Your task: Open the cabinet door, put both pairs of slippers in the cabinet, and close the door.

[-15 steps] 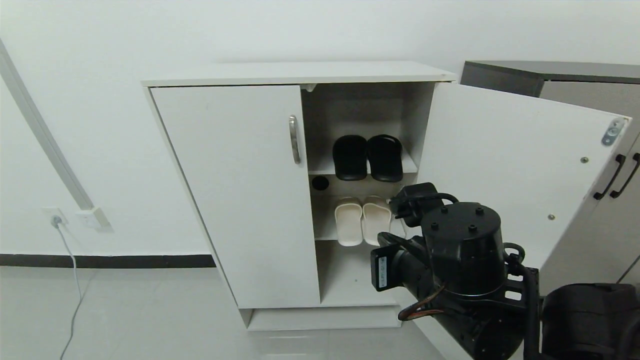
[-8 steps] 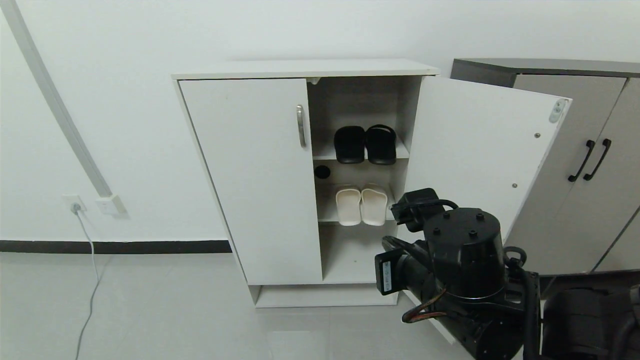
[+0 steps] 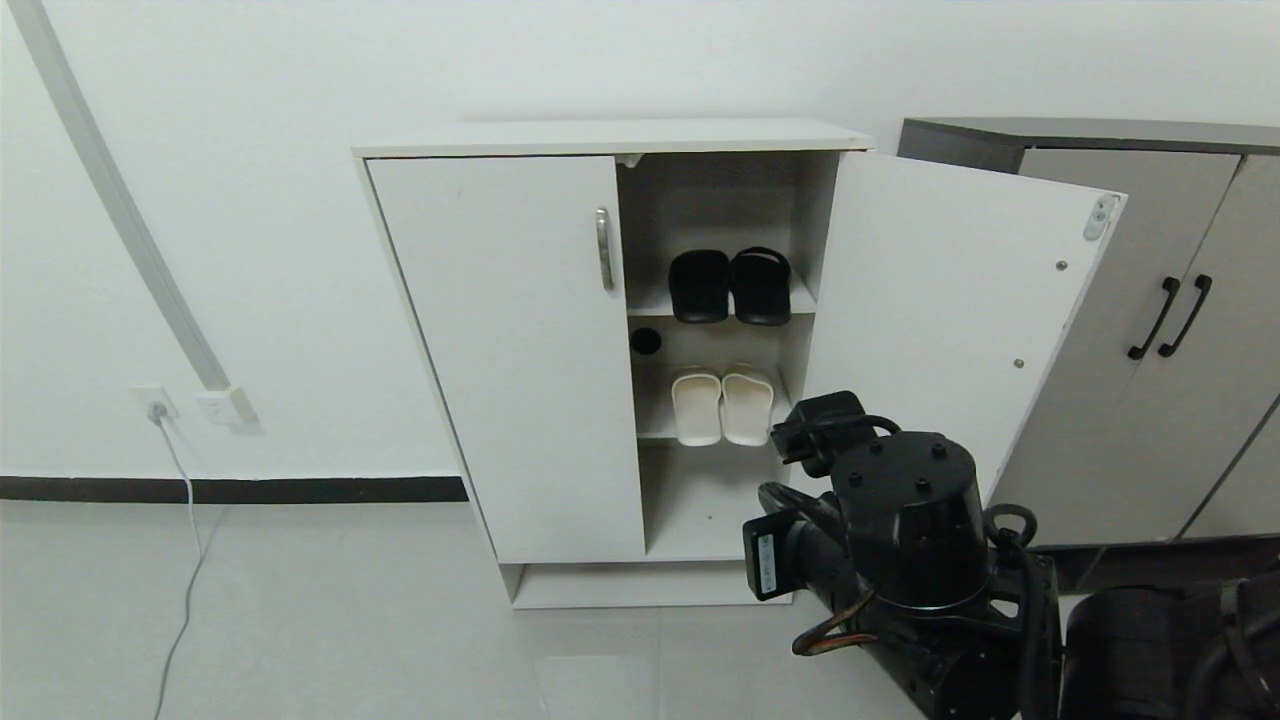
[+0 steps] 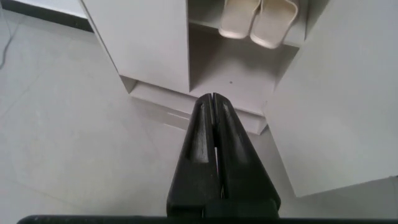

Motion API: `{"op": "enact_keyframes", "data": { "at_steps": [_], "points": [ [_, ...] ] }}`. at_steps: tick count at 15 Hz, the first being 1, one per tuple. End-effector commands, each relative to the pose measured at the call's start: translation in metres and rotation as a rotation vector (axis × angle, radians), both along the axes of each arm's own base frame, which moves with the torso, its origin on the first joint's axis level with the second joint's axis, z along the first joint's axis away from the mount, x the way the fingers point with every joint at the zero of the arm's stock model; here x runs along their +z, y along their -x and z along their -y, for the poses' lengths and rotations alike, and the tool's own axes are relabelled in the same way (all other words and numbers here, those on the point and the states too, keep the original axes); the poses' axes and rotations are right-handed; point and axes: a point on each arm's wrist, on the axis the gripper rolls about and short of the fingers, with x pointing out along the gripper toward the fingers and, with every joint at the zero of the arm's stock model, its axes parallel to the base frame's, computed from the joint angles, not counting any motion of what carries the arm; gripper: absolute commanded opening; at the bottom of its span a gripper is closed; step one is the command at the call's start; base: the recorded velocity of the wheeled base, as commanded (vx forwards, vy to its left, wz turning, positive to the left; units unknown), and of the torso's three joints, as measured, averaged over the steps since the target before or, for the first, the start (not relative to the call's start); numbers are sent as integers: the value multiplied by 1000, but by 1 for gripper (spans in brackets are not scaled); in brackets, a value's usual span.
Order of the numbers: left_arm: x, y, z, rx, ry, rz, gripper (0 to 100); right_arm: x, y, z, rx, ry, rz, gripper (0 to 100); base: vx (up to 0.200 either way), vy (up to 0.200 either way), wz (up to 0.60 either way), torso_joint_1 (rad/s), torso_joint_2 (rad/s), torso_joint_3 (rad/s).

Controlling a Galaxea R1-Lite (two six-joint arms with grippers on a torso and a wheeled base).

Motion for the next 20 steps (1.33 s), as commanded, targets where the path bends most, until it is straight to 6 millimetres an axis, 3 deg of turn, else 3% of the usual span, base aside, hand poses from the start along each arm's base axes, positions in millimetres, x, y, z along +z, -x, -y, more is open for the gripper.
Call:
{"op": "enact_keyframes", "data": {
  "at_steps": [1,10,20],
  "points": [
    [0,0,0,0,0,-1,0,-1,-1,0,-1,3,-2,0,0,0,0,0,0,0],
    [0,0,0,1,0,-1,0,-5,1,1,1,18,-10,0,0,0,0,0,0,0],
    [0,0,0,0,-7,-1,0,-4,2,4,-2,7,0,0,0,0,0,57,-383,-328]
  ]
}}
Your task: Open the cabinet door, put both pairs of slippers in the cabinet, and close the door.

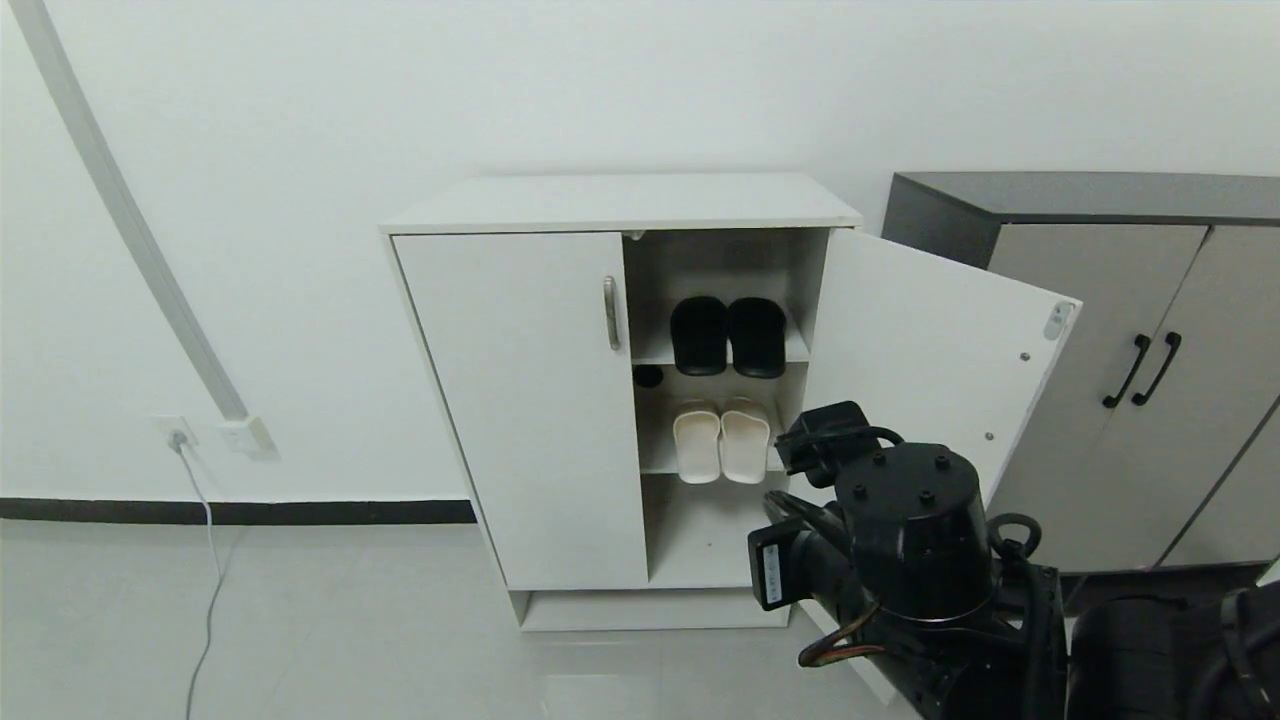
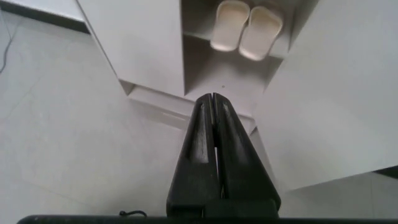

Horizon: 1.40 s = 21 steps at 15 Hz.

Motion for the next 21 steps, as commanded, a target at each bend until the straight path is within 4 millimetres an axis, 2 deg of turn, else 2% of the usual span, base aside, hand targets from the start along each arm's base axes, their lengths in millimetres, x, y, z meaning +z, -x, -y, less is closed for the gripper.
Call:
{"op": "enact_keyframes", "data": {
  "at_steps": [1,11,21],
  "points": [
    [0,0,0,1,0,-1,0,3,-1,2,-7,-5,10,0,0,0,0,119,-471,-349],
    [0,0,0,1,0,-1,0,-1,-3,5,-14,8,3,0,0,0,0,163,-489,-321],
    [0,0,0,0,0,-1,0,-4,-9,9,-37,5,6,0,0,0,0,233,-556,-322]
  ]
}}
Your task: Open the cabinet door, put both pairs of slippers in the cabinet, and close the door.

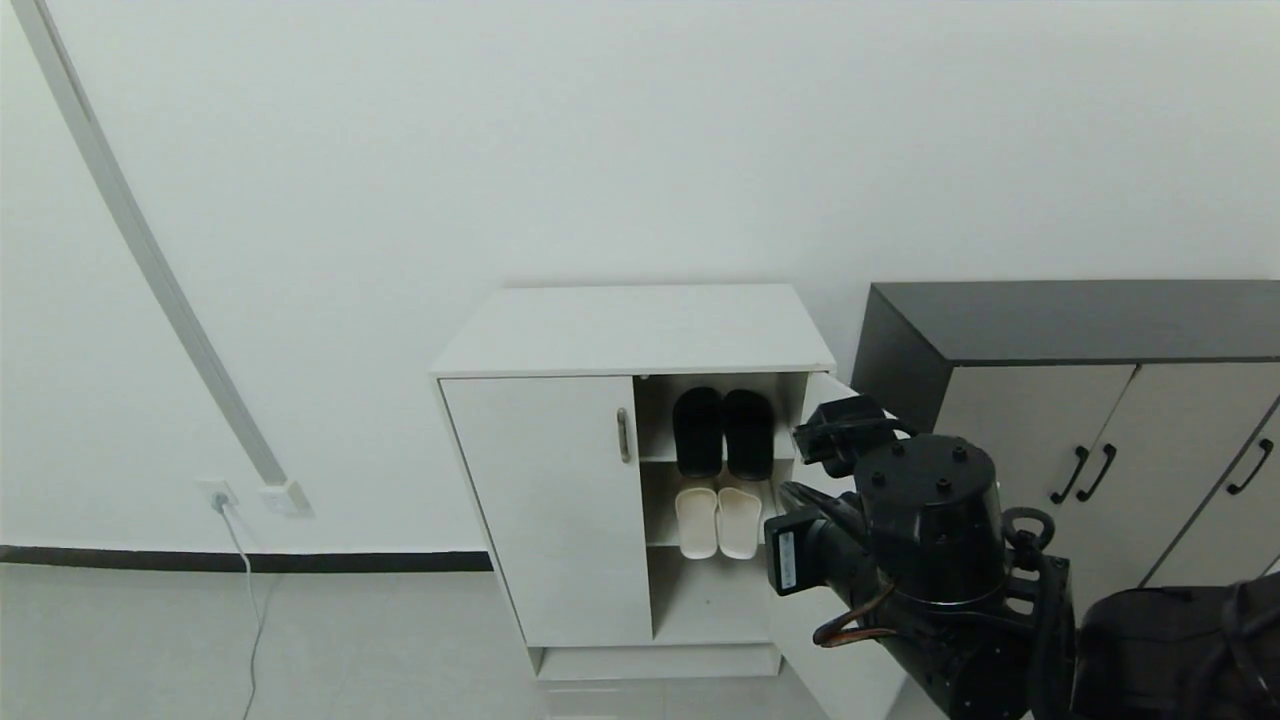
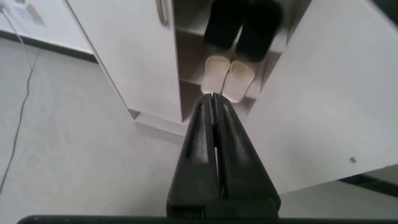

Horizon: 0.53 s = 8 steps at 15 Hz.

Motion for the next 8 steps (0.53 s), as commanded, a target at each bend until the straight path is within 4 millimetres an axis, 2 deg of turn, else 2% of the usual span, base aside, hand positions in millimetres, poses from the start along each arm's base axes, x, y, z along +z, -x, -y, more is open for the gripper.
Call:
{"op": "enact_keyframes", "data": {
  "at_steps": [1,3,8],
  "points": [
    [0,0,0,1,0,-1,0,-2,-1,0,-3,5,-3,0,0,0,0,276,-618,-339],
    [0,0,0,-1,0,-1,0,-2,-2,1,-8,6,-4,0,0,0,0,256,-564,-310],
    [0,0,0,-1,-1,-1,0,-5,-9,5,-28,17,-7,0,0,0,0,187,-396,-220]
  ]
}}
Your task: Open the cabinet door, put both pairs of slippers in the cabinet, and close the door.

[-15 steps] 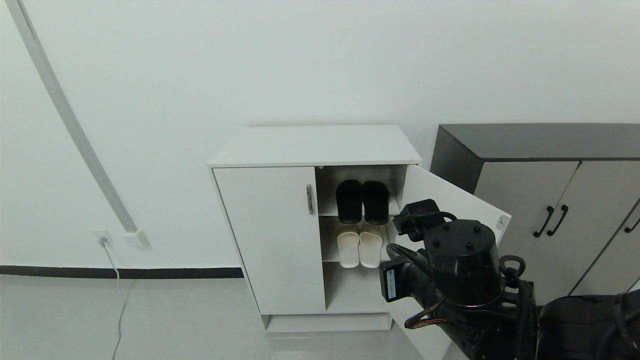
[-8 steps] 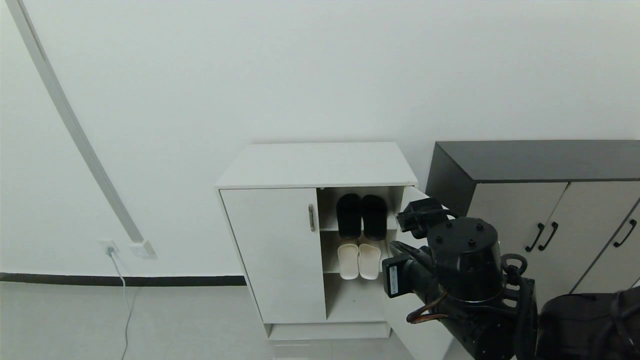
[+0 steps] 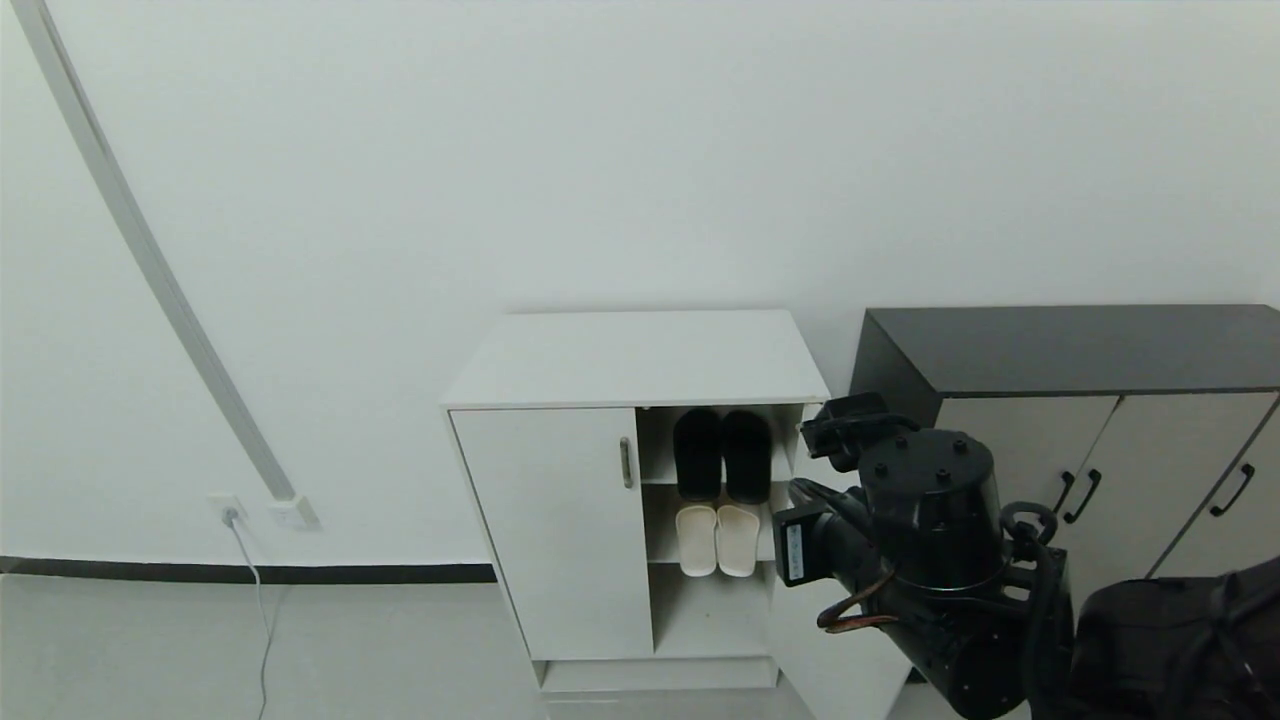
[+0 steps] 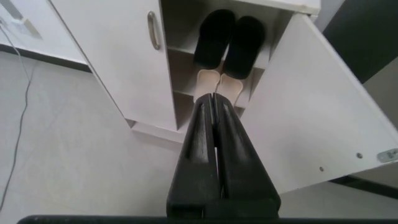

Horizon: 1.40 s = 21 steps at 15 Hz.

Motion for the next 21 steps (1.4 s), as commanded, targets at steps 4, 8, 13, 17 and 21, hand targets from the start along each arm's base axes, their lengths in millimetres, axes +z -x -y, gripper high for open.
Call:
{"op": "enact_keyframes", "data": {
  "at_steps": [4,8,13,17,21],
  "points": [
    [0,0,0,1,0,-1,0,-7,-5,0,-2,15,9,0,0,0,0,66,-157,-80],
    [0,0,0,1,0,-1,0,-9,-5,1,7,24,7,0,0,0,-150,2,-1,1],
    [0,0,0,1,0,-1,0,-7,-16,9,-23,17,13,0,0,0,-600,9,2,2],
    [0,0,0,0,0,-1,0,-8,-19,12,-33,24,21,0,0,0,0,0,0,0],
    [0,0,0,1,2,-1,0,-11,-22,12,-39,31,23,0,-50,0,0,1,-1,2]
  ]
}}
